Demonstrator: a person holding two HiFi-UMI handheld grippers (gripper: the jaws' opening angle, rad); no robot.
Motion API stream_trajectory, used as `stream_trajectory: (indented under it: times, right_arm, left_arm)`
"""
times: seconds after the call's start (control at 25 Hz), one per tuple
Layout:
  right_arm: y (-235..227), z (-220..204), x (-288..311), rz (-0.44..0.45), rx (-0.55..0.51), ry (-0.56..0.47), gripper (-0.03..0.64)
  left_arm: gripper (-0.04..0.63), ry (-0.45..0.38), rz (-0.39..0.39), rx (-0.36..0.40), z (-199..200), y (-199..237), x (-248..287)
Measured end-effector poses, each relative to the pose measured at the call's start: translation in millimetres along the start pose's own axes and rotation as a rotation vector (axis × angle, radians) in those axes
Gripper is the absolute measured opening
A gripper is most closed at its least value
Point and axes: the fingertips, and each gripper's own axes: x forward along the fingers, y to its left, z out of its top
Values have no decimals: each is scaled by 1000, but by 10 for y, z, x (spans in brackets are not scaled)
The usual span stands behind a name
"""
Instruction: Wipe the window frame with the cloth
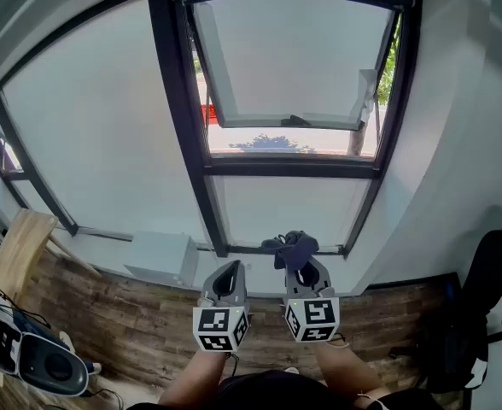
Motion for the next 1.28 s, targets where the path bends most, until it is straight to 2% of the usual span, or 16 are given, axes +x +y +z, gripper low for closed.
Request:
stream_trajectory:
  times: [0.76,1.28]
  right_arm:
    - [-17,-48,79,20,49,-32,34]
    - [-446,-44,247,77,40,-13,34]
  left_arm:
    - [8,19,14,24,-75,25,67]
    - [9,7,68,35,57,-171,474]
